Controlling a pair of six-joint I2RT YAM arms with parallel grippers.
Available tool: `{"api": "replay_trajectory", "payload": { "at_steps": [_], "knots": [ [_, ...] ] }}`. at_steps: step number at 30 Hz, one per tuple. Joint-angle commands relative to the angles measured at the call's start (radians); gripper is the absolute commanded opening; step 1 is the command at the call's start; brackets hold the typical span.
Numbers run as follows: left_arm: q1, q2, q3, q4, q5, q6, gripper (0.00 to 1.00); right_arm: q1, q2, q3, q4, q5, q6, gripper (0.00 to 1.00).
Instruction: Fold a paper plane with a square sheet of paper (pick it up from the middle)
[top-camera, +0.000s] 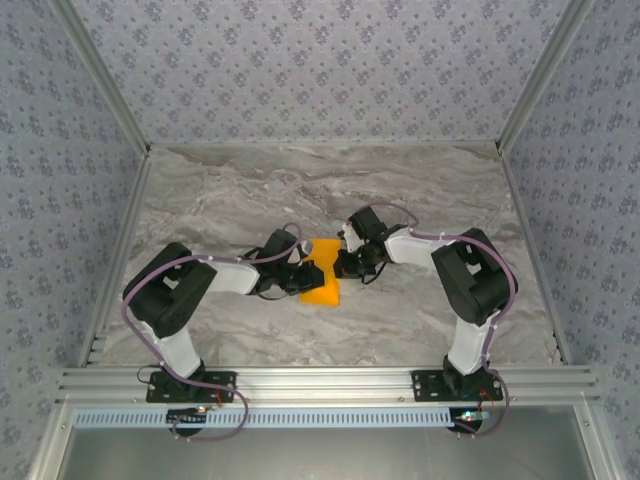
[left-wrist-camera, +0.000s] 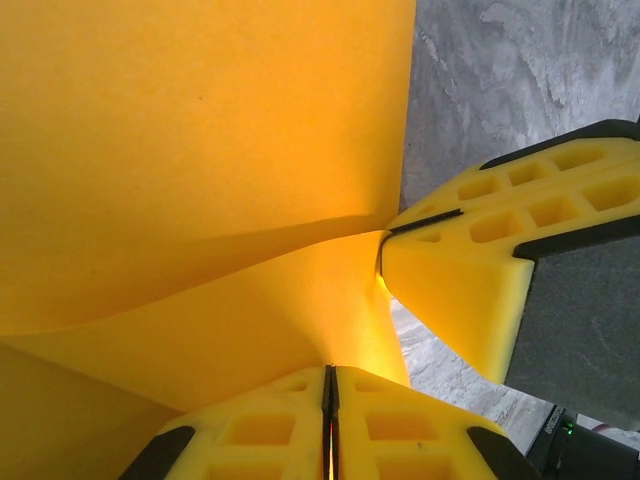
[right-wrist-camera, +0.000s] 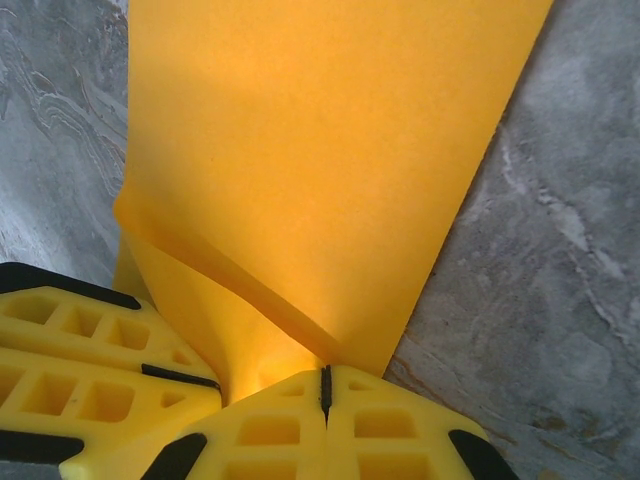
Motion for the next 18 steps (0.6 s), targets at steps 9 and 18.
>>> {"api": "replay_trajectory", "payload": {
  "at_steps": [9,18],
  "knots": [
    [-0.005,0.019,0.023,-0.064,-0.033,0.03,0.11,-0.008,0.007,0.016,-0.033,0.02,-0.016,0.03],
    [-0.005,0.027,0.036,-0.113,-0.05,0.043,0.11,-0.007,0.01,0.012,-0.035,0.018,-0.007,0.04]
  ]
}}
